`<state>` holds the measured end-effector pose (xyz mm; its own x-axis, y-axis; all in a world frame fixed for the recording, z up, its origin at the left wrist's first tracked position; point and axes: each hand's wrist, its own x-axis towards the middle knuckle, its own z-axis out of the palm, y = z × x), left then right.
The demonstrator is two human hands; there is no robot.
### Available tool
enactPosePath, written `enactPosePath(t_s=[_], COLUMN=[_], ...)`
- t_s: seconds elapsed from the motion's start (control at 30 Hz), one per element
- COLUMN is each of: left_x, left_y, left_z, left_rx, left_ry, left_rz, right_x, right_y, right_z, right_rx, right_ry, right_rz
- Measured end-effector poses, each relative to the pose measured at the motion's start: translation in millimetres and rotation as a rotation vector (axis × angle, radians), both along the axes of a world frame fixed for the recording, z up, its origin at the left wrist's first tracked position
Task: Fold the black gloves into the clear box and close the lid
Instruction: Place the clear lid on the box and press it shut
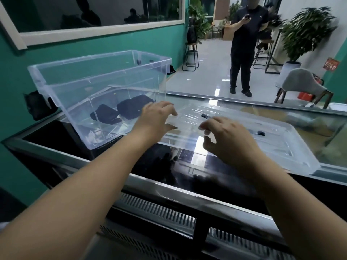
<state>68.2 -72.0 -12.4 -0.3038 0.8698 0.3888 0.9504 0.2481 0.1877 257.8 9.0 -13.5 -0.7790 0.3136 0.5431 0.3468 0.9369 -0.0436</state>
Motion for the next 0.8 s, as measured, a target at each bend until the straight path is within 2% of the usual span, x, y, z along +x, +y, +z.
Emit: enactPosePath(t_s=[0.1, 0.17, 0.27, 0.37, 0.43, 0.6, 0.7, 0.8], left_x=[1, 2, 2, 3, 4, 6, 9, 9], left_y=[-6, -11, -19, -25, -30, -47, -59, -71], left_z=[19, 27, 37, 49, 58, 88, 105, 119], left_rx=[0.183, 0.246, 0.306, 0.313, 0.288, 0.287, 0.305, 0.369], left_ry=[-0.057, -0.050, -0.054, -0.161, -0.241, -0.257, -0.317, -0.487], left_rz=[-0.061, -0.089, -0.116, -0.144, -0.171, -0.127, -0.153, -0.137], right_x=[6, 11, 16, 14, 11, 0, -13, -34], right_y=[9, 15, 25, 30, 32, 57, 73, 83], right_z=[8, 6, -5, -16, -15, 8, 20, 26], right_rx=[0.165, 0.248, 0.222, -0.033, -0.211, -0.744, -1.025, -1.055], right_ry=[0.113, 0.244, 0.461, 0.595, 0.697, 1.025, 1.027, 0.942], right_rz=[-0.020, -0.112, -0.328, -0.436, -0.403, -0.290, -0.256, -0.178])
